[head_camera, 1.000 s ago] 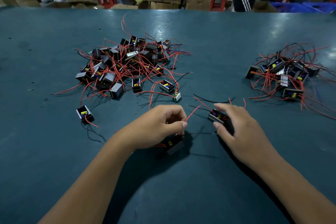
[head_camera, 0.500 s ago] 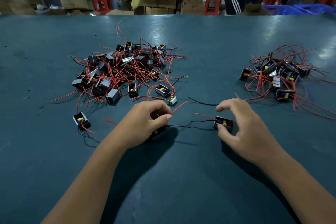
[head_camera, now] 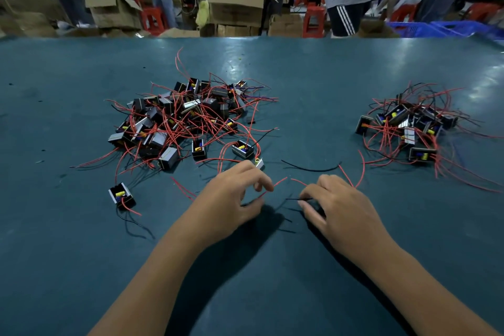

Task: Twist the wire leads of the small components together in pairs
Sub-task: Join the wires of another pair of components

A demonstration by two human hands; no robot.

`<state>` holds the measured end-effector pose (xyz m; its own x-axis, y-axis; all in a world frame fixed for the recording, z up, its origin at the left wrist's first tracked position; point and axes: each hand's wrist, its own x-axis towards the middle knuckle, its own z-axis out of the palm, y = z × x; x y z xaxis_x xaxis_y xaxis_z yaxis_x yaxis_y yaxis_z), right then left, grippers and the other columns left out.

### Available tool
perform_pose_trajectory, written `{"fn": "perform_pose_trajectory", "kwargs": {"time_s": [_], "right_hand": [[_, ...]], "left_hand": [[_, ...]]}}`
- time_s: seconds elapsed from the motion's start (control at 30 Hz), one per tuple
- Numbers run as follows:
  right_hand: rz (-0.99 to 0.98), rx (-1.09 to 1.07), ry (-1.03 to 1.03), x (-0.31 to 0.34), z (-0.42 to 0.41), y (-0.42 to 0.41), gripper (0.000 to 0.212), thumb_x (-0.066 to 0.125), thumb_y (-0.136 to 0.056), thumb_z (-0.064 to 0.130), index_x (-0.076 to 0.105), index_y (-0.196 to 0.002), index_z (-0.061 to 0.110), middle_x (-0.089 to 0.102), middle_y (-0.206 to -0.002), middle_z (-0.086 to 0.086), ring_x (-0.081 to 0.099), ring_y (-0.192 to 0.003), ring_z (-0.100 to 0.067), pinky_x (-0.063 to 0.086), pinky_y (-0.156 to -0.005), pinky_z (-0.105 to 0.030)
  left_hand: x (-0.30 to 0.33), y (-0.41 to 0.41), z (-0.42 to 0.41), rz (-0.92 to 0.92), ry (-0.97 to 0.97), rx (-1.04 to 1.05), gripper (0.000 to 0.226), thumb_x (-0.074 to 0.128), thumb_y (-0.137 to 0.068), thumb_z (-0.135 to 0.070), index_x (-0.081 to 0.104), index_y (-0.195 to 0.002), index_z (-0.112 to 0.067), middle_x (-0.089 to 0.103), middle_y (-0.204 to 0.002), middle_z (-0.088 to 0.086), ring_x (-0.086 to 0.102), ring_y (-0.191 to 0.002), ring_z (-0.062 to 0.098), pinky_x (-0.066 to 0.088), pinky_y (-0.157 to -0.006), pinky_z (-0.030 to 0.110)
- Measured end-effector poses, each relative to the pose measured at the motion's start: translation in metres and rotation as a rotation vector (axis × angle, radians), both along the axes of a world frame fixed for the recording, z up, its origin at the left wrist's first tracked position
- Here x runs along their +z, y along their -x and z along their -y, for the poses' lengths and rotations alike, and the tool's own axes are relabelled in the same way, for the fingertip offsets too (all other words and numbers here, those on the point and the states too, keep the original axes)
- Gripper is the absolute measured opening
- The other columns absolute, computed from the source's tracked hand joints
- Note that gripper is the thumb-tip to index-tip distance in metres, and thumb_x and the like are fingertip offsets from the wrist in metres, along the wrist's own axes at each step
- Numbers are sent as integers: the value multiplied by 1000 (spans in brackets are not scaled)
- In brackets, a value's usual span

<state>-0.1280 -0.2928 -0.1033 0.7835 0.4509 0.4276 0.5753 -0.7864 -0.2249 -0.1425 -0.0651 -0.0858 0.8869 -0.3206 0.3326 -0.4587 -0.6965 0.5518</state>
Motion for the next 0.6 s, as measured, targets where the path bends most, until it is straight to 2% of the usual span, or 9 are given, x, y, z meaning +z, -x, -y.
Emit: {"fn": "perform_pose_trajectory", "kwargs": {"time_s": [0.07,0.13,0.27,0.33,0.5,0.6], "right_hand": [[-15,22,-20,2,2,1,11,74,-85,25,68,-83,15,53,-76,0,58,-77,-25,50,-60,-39],[-26,65,-38,3,5,3,13,72,-87,27,68,-82,16,52,-75,1,57,-74,-23,50,-60,-39],[-35,108,-69,5,10,6,17,60,-89,31,67,-83,17,52,-74,3,56,-71,-21,49,-59,-38],[-48,129,-80,6,12,7,15,59,-90,30,67,-87,18,52,-74,3,55,-71,-21,50,-60,-40],[-65,133,-112,5,13,7,14,59,-90,29,68,-89,18,51,-77,2,54,-71,-19,50,-61,-40],[-24,120,-141,6,13,7,13,63,-89,26,70,-91,16,54,-83,2,55,-78,-19,50,-66,-38]], "left_hand": [[1,1,8,77,46,14,15,71,-88,-12,67,-98,-22,50,-88,-13,42,-63,2,29,-63,11],[-1,3,16,131,41,68,10,71,-89,-18,67,-98,-20,49,-86,-13,43,-66,0,33,-65,18],[-6,5,18,104,-101,77,20,70,-89,-43,68,-103,-29,53,-90,-15,48,-82,2,43,-66,28],[-5,5,17,94,-109,56,23,66,-89,-49,68,-104,-32,53,-92,-17,47,-79,1,45,-66,30],[-5,5,22,79,-98,36,7,69,-92,-36,70,-94,-30,57,-92,-14,54,-80,6,48,-67,38],[-6,5,24,86,-71,26,4,69,-92,-29,68,-90,-26,57,-91,-13,51,-77,3,45,-65,34]]}}
